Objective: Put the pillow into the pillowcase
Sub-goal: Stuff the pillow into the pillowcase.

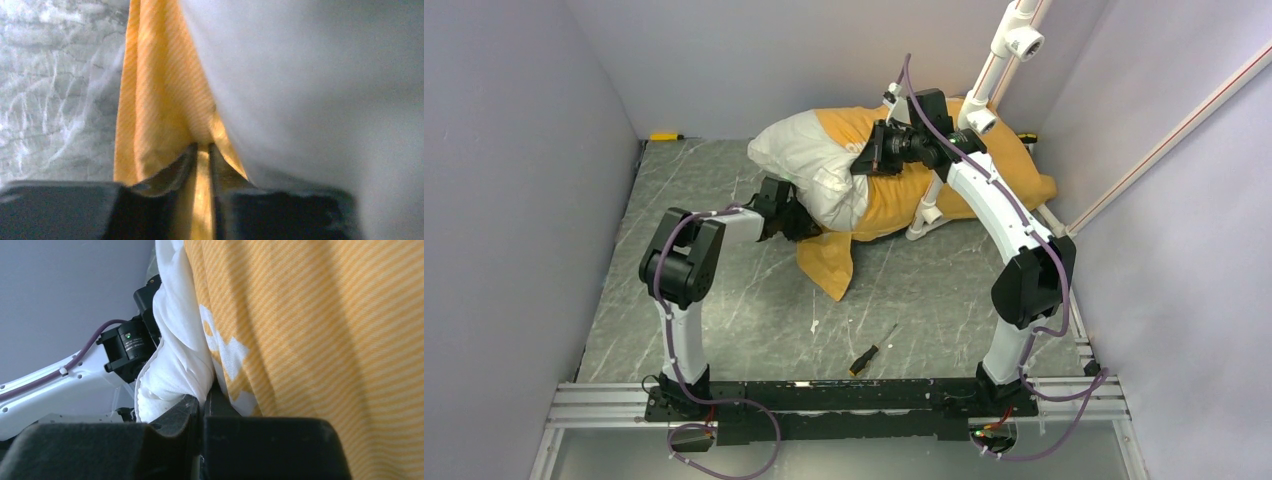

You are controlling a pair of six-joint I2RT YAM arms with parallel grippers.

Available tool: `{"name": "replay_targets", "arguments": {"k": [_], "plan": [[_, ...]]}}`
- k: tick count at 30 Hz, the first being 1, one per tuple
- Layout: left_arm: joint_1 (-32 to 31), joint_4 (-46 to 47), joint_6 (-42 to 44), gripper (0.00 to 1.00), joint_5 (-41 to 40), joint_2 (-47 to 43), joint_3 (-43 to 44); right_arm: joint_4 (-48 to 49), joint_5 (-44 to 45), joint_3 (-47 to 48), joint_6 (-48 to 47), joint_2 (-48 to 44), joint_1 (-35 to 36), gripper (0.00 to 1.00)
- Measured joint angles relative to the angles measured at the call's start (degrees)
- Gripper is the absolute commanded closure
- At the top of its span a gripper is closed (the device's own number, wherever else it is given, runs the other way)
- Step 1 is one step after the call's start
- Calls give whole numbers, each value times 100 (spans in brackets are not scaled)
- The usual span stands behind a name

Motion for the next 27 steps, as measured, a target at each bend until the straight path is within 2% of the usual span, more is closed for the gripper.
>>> {"name": "replay_targets", "arguments": {"k": [2,10,21,23,24,25,27], "plan": [[-7,85,39,99,-7,61,-2,0,0,-7,-26,0,0,100],[15,-35,238,100,-181,-177,-168,-76,9,-9,-310,2,0,100],[90,-1585,391,100,-1147,-2533,-787,-138,59,-31,-673,11,44,100],[122,-1661,393,86,-1152,-2835,-966,-173,85,-28,-741,22,68,100],[177,-1665,378,73,-1067,-2938,-1082,-190,105,-28,-765,26,83,100],[247,-1648,356,65,-905,-2966,-1167,-203,118,-28,-780,33,94,100],[479,-1609,247,55,-533,-2896,-1270,-221,144,-28,-785,35,114,100]]}}
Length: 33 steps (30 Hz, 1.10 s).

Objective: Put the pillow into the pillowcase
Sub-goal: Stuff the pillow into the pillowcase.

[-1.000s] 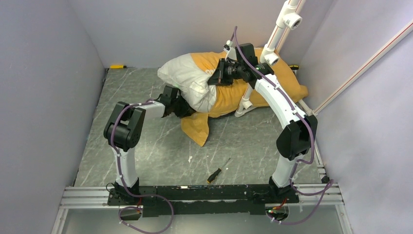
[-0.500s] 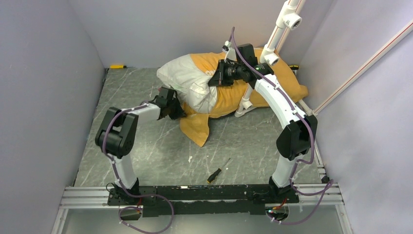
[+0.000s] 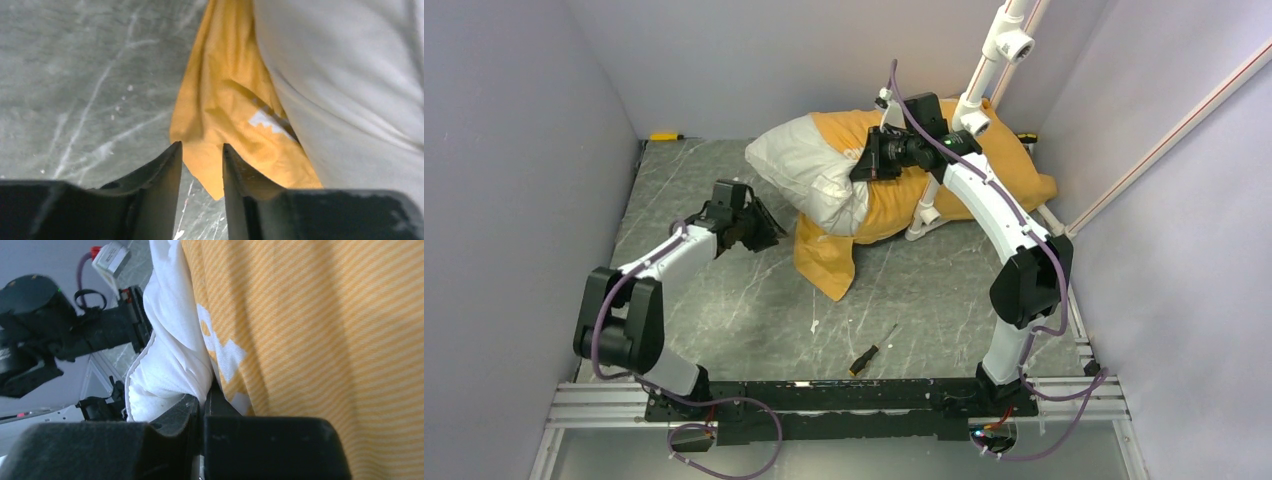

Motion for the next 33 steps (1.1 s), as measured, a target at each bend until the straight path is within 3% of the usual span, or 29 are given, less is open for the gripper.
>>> {"name": "replay_targets", "arguments": {"k": [3,8,13,14,15,17,18,20,21,23,24,27,33], "plan": [[448,181,-299,43,634,413,-33,0,22,0,7,0,4,100],[564,778,-785,36,1624,1384,-33,0,22,2,31,0,4,100],[358,1084,-1104,34,2404,2100,122,-7,24,33,72,2,4,100],[295,1141,-1156,37,2457,2201,219,-13,24,50,74,11,4,100],[234,1213,-1189,47,2509,2302,302,-35,26,74,74,20,4,100],[120,1379,-1281,86,2575,2503,426,-72,28,114,74,35,4,100],[83,1486,-1353,97,2577,2610,459,-98,33,138,72,48,4,100],[35,1692,-1467,100,2573,2802,450,-122,39,151,66,61,4,100],[33,1781,-1526,100,2625,2857,424,-149,39,153,48,63,4,91],[83,1845,-1543,100,2610,2828,396,-179,42,153,-7,66,11,58],[131,1814,-1508,100,2553,2774,380,-197,42,153,-70,66,15,50],[293,1419,-1314,100,2179,2347,365,-216,46,168,-293,66,42,36],[350,693,-769,100,1484,874,409,-103,280,431,-734,50,413,30]]}}
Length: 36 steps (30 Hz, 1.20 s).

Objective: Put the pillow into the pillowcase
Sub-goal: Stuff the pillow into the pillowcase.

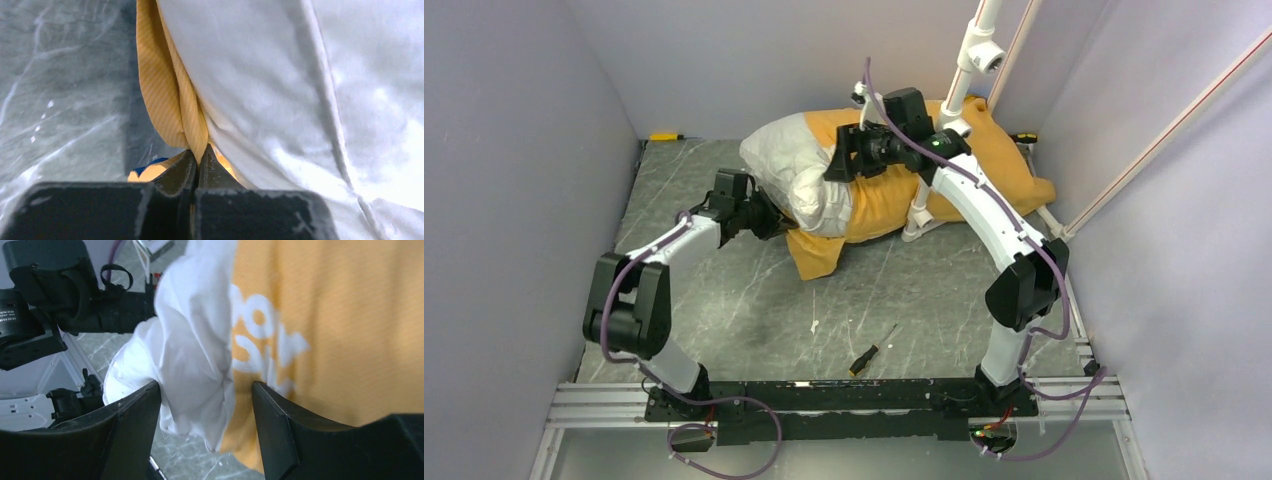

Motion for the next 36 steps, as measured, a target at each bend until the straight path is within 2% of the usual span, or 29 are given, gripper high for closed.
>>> {"name": "replay_targets", "arguments": {"k": [5,11,13,17,19,23,26,29,34,36], "plan": [[-28,-737,415,100,-483,-566,-2,601,286,155,-227,-42,658,30],[-31,-1344,708,100,-708,-820,-90,1397,317,623,-247,186,1180,32],[-31,-1478,796,100,-774,-876,-92,1676,264,651,-157,275,1193,37],[-31,-1764,916,100,-955,-1123,-92,1969,208,809,201,605,1154,56],[-31,-1886,918,100,-1049,-1300,-98,1875,195,1377,345,1082,1158,68],[-31,-2061,914,100,-1215,-1624,-181,1456,195,2124,442,1873,1279,82],[-31,-2184,911,100,-1279,-1716,-197,787,319,2168,420,2140,1403,86],[-28,-2398,905,100,-1283,-1718,-197,181,608,2168,256,2186,1499,86],[42,-2553,905,100,-1224,-1720,-153,-686,1047,2409,-243,2184,1519,70],[70,-2695,909,100,-1161,-1707,7,-916,1029,2485,-426,2138,1447,68]]}}
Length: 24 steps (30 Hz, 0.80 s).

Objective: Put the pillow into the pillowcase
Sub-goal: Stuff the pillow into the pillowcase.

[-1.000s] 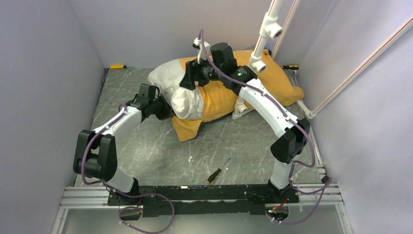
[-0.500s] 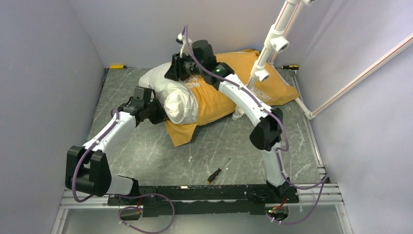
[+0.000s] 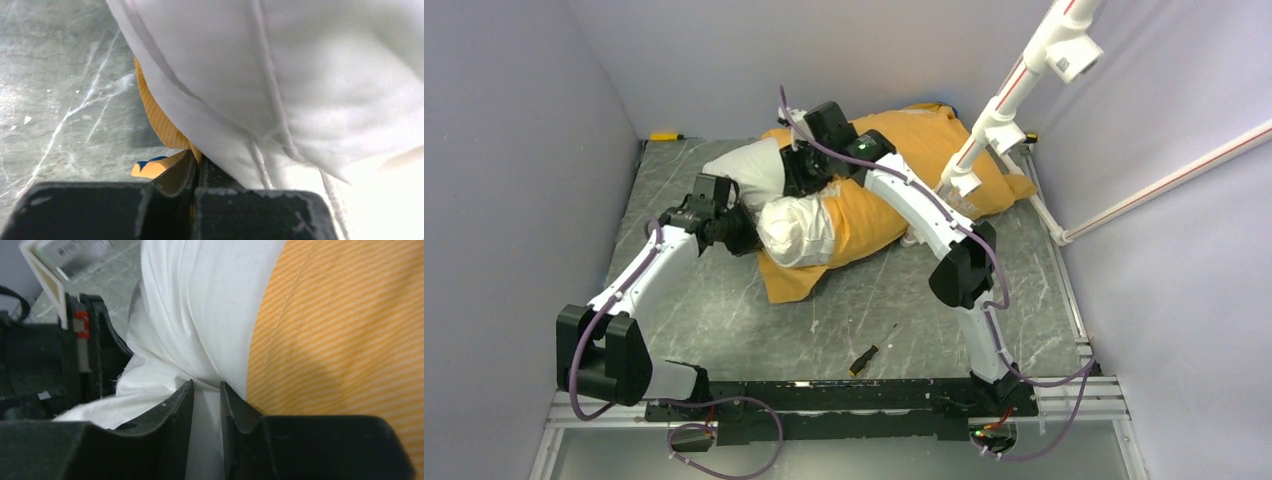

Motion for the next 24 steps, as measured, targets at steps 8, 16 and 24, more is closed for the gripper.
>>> {"name": "replay_targets", "arguments": {"k": [8,16,24], "plan": [[50,-479,343,100,380,286,894,-820,-1458,271,-348,-267,-1167,74],[50,-815,693,100,299,286,1034,-1429,-2800,476,-280,-166,-1886,77],[52,-990,785,100,199,286,1034,-1759,-3434,444,-192,205,-1934,79]]}}
